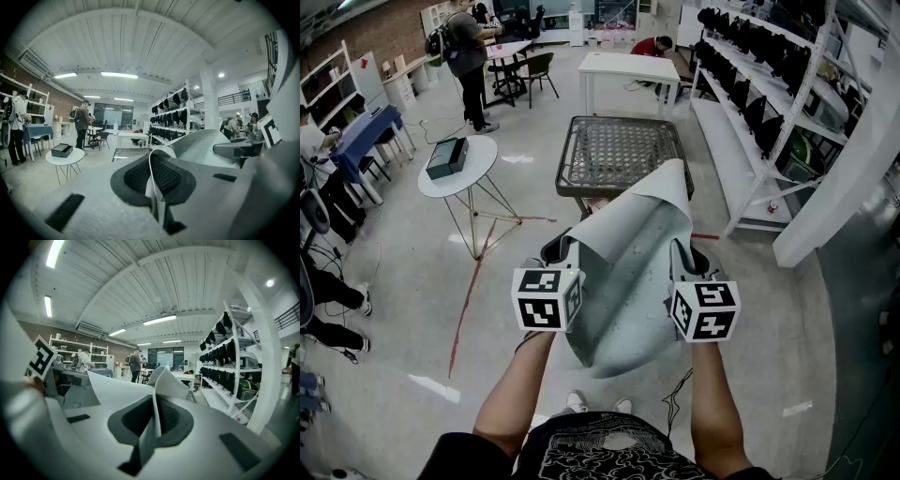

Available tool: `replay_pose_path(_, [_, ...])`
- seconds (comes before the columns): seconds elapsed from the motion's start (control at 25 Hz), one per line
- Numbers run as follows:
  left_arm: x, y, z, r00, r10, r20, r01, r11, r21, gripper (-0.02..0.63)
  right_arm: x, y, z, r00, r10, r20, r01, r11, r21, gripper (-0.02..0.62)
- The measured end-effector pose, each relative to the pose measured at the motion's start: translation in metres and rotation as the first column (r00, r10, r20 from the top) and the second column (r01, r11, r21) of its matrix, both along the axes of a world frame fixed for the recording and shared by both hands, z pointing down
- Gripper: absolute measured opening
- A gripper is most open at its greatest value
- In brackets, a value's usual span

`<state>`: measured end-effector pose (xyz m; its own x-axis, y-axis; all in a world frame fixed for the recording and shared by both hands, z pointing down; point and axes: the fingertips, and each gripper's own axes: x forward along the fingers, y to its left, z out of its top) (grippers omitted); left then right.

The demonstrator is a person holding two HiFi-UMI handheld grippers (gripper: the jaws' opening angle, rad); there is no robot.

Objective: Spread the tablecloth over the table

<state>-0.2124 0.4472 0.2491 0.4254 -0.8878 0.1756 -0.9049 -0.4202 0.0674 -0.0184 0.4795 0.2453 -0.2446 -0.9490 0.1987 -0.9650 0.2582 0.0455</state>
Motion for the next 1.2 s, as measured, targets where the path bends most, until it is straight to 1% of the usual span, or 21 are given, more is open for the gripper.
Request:
replay_pose_path(0.32, [0.03, -0.011, -0.001, 1.0, -0.029, 0.001, 0.029, 1.0, -0.004, 0.006, 0.034, -0.014, 0.003, 1.0, -0.022, 0.022, 0.022, 1.0, -0.011, 0.009])
replay_pose_path(0.64, [0.061, -0.025, 0.004, 0.998, -0.07, 0.011, 0.07, 0.998, -0.007, 0.008, 0.064, -0.035, 0.007, 0.997, -0.073, 0.005, 0.073, 0.997, 0.014, 0.009])
replay_pose_path(0.8, [0.073, -0.034, 0.004, 0.997, -0.081, 0.014, 0.081, 0.997, -0.013, 0.007, 0.077, -0.048, 0.011, 0.997, -0.082, 0.009, 0.082, 0.997, 0.0, 0.009])
replay_pose_path(1.0, [0.082, -0.05, 0.003, 0.996, -0.093, 0.015, 0.093, 0.996, -0.007, 0.006, 0.088, -0.065, 0.011, 0.996, -0.088, 0.015, 0.088, 0.996, 0.006, 0.009])
replay_pose_path(1.2, [0.092, -0.078, 0.002, 0.996, -0.091, 0.016, 0.091, 0.996, -0.003, 0.007, 0.099, -0.093, 0.01, 0.996, -0.085, 0.015, 0.084, 0.996, 0.012, 0.009])
